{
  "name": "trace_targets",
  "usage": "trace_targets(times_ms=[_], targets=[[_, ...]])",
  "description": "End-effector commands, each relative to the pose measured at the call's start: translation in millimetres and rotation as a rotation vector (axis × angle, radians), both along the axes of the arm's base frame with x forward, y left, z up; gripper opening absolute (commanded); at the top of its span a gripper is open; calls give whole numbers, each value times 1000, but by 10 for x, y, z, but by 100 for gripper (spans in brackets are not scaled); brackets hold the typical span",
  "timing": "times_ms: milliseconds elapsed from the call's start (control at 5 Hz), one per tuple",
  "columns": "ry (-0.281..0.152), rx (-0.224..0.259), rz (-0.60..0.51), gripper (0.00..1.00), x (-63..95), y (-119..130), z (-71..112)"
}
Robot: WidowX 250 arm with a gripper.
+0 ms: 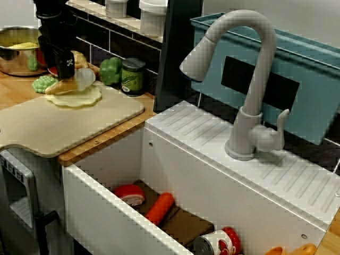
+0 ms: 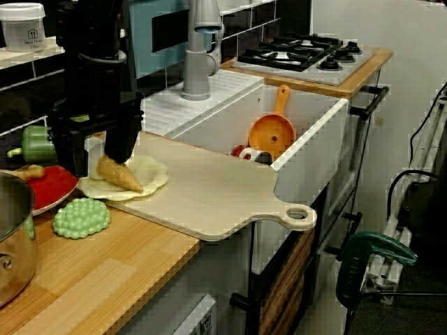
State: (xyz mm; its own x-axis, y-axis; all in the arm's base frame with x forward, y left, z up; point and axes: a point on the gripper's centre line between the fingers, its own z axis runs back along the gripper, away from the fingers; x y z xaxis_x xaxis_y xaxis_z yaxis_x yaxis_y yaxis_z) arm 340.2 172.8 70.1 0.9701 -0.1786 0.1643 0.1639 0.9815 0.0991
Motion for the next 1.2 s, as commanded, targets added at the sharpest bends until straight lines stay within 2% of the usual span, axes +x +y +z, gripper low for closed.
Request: trace_targets(times_ms=[0, 200, 400, 800, 1000], targets=[[-30, 21, 31, 100, 60, 21, 214], [-22, 20, 26, 100, 52, 14, 239], [0, 6, 20, 100, -20, 19, 277], [-12, -2, -3, 100, -228, -41, 299], [-12, -12, 18, 100, -226, -47, 292]])
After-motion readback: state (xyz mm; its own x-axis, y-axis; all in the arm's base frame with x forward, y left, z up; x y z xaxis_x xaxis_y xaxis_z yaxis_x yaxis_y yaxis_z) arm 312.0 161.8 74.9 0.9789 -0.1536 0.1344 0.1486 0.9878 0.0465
